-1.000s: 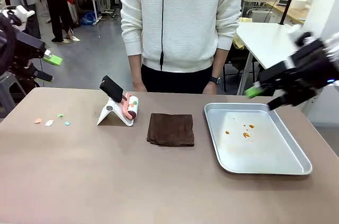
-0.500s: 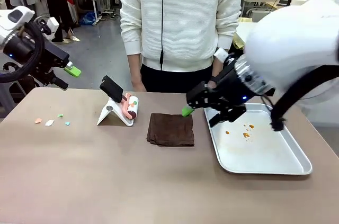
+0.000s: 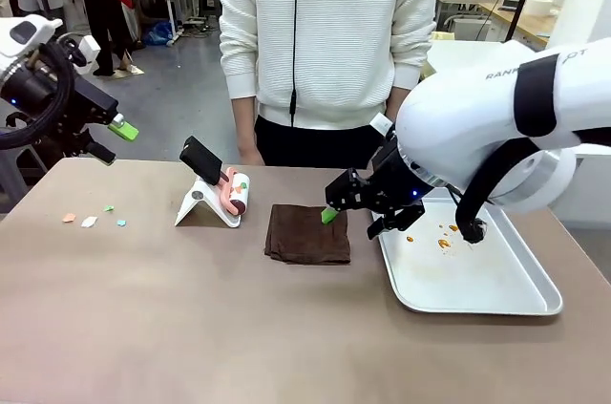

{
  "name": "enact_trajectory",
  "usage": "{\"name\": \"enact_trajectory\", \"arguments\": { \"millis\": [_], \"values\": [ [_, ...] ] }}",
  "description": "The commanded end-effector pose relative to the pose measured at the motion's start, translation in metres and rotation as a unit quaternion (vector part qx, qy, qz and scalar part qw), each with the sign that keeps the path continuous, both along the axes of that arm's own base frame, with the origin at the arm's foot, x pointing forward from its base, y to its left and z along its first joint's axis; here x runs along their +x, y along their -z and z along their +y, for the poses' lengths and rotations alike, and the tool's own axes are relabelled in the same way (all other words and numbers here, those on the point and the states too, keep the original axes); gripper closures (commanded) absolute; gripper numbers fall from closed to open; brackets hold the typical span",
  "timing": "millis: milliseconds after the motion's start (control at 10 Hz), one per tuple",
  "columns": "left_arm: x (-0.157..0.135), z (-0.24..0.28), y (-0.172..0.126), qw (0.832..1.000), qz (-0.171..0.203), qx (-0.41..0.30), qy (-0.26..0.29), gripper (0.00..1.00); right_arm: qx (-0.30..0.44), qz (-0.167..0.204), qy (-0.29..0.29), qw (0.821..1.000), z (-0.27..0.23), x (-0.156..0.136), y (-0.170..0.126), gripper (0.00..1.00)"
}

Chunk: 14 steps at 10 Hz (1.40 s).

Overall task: Clean the surface of the table.
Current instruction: Hold the Lint Roller with your left hand and the towel with your right hand.

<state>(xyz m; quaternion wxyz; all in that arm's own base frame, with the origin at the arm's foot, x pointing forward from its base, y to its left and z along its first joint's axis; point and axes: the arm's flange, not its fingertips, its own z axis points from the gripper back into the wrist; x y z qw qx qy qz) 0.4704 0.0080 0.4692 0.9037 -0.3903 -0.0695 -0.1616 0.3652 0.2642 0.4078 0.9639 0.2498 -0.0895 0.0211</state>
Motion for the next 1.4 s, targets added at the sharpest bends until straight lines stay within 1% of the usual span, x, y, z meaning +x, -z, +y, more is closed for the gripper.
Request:
{"name": "enact_trajectory", "arguments": {
  "millis": [0,200,300,400,500,700,800,900,1000,1100,1200,1300],
  "values": [
    [-0.003,-0.006,-0.004,1.0,-0.005,-0.007,0.001,0.0,0.007,-0.009,0.01,1.0,0.003,-0.006,-0.007,0.0],
    [0.0,-0.002,-0.001,1.0,-0.001,0.0,0.002,0.0,0.007,-0.009,0.01,1.0,0.003,-0.006,-0.007,0.0],
    [0.011,-0.014,0.001,1.0,0.018,0.002,0.016,0.0,0.004,-0.005,-0.002,1.0,0.002,-0.003,-0.006,0.0],
    [0.034,-0.026,0.006,0.998,0.063,0.007,-0.01,0.0,0.012,-0.008,0.009,1.0,0.014,0.032,-0.002,0.0],
    [0.051,-0.033,0.009,0.996,0.068,0.006,-0.063,0.0,-0.005,-0.012,0.018,1.0,0.024,0.057,0.004,0.0],
    [0.083,-0.04,0.018,0.993,0.083,-0.001,-0.084,0.0,-0.04,0.0,0.024,0.999,0.045,0.099,0.026,0.0],
    [0.099,-0.043,0.027,0.991,0.106,-0.002,-0.085,0.0,-0.065,-0.01,0.047,0.997,0.055,0.113,0.039,0.0],
    [0.111,-0.046,0.037,0.989,0.12,-0.002,-0.085,0.0,-0.086,-0.021,0.062,0.994,0.062,0.126,0.052,0.0],
    [0.115,-0.049,0.043,0.989,0.125,-0.003,-0.085,0.0,-0.104,-0.016,0.064,0.992,0.066,0.135,0.06,0.0],
    [0.117,-0.052,0.048,0.988,0.124,0.0,-0.087,0.0,-0.143,-0.024,0.089,0.985,0.069,0.143,0.069,0.0],
    [0.12,-0.054,0.053,0.988,0.124,-0.001,-0.091,0.0,-0.163,-0.007,0.093,0.982,0.072,0.148,0.077,0.0],
    [0.121,-0.058,0.057,0.988,0.124,-0.003,-0.091,0.0,-0.177,0.001,0.089,0.98,0.075,0.148,0.082,0.0]
  ]
}}
